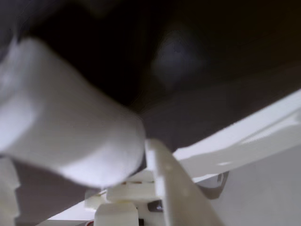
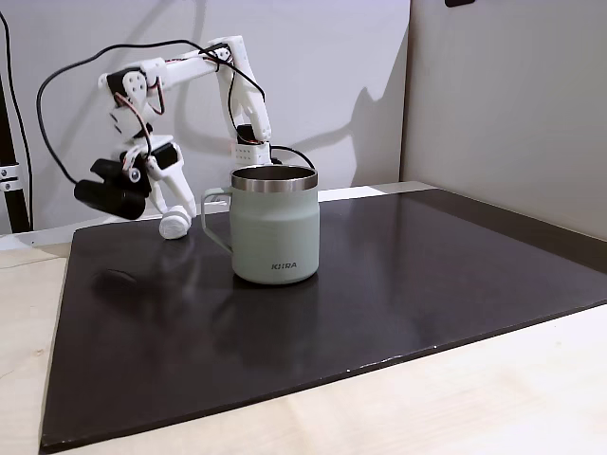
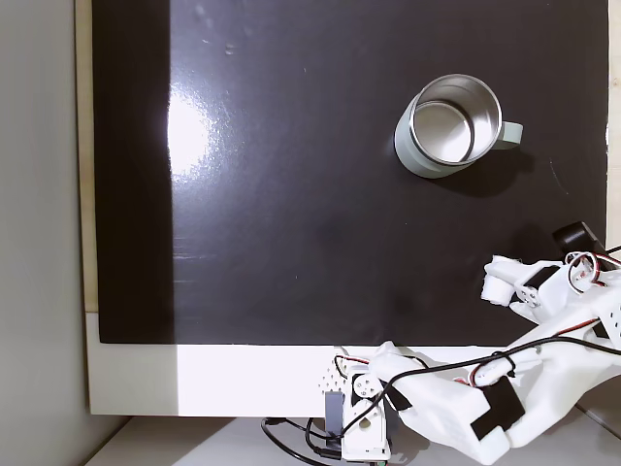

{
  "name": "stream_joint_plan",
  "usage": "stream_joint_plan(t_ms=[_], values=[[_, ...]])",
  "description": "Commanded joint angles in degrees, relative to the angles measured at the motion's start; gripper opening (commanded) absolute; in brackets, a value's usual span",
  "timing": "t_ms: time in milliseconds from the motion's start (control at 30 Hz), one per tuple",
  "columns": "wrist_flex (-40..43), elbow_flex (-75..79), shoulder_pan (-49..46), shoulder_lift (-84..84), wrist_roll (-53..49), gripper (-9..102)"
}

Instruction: Grasp a gauze and put it in the cup.

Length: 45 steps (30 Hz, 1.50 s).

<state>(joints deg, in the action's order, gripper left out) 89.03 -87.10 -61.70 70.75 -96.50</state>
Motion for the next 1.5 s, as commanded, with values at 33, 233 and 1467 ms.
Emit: stream_joint_plan(t_ms=[33, 233, 1467], values=[[-0.97, 2.64, -0.26, -1.14, 1.05, 29], [-1.76, 1.32, 0.18, -1.32, 1.49, 25], [10.11, 16.0, 16.44, 29.18, 30.06, 0]])
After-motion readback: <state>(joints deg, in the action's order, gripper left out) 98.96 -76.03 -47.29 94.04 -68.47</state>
